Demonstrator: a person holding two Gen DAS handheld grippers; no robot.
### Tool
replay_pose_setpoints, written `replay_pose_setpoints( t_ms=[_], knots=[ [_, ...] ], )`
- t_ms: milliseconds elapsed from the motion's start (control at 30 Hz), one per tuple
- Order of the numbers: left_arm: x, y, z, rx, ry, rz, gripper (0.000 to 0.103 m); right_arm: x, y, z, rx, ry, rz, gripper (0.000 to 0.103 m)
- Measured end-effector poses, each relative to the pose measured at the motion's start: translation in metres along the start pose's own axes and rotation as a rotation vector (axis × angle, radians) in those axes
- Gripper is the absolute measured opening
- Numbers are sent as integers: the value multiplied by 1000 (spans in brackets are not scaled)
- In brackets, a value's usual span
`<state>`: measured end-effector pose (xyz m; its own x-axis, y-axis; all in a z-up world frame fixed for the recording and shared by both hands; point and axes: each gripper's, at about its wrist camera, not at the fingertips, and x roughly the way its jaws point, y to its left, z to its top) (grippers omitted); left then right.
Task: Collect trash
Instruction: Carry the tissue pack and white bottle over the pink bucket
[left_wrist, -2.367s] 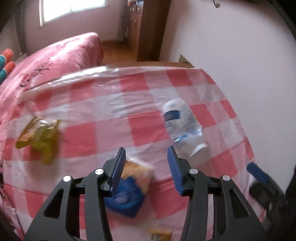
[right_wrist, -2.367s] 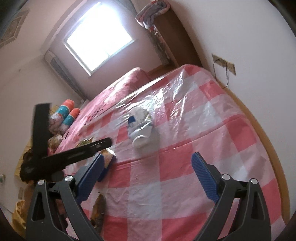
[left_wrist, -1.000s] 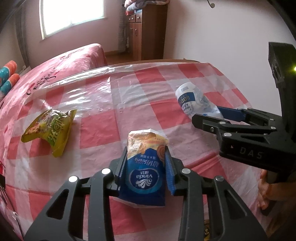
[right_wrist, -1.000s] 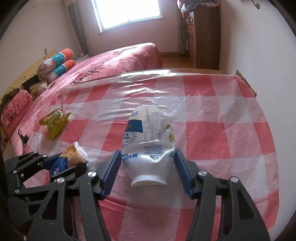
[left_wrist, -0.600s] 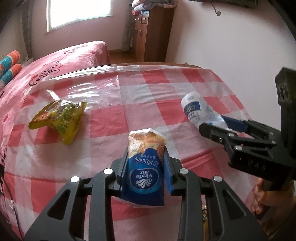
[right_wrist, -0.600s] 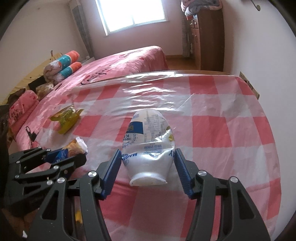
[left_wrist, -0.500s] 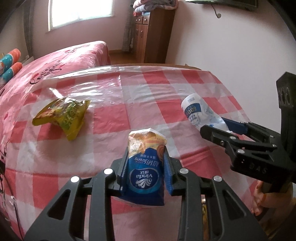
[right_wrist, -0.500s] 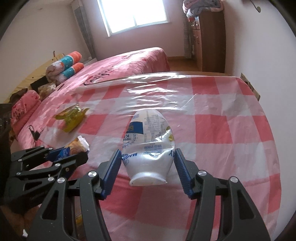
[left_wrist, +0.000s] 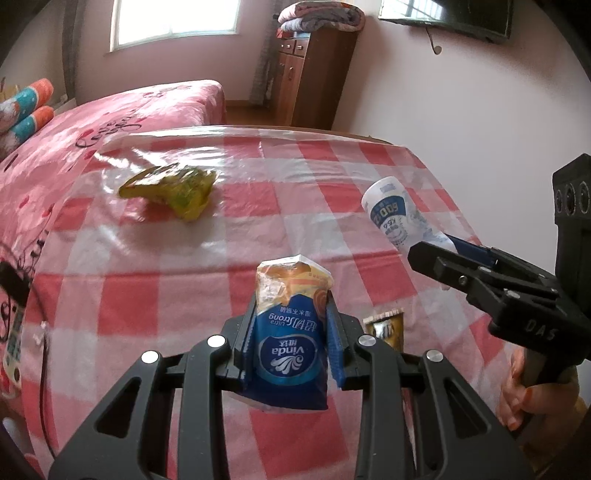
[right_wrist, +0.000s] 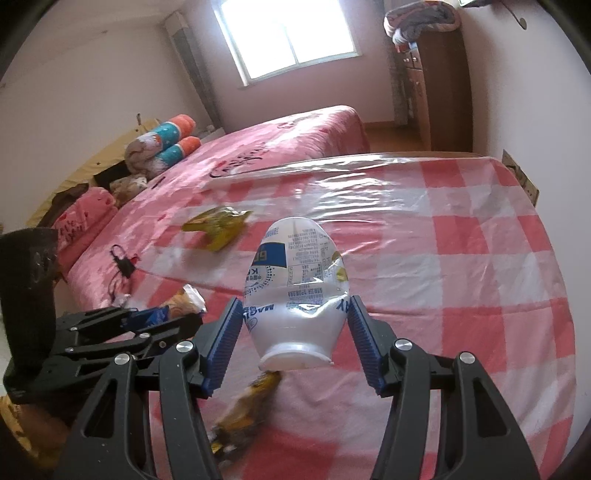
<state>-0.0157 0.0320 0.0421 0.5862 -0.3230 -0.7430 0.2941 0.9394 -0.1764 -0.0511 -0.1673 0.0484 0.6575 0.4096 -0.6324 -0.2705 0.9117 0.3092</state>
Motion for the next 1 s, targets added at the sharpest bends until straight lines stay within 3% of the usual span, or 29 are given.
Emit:
replay_pose_setpoints(
  t_ms=[600,1000],
  knots=[
    [-77,60,-55,-135,-52,26,33,-27,106,-34,-167,33,117,59],
    [-143,128,-110,-264,-96,105,33,-18,206,-64,-318,126,301,59]
  ],
)
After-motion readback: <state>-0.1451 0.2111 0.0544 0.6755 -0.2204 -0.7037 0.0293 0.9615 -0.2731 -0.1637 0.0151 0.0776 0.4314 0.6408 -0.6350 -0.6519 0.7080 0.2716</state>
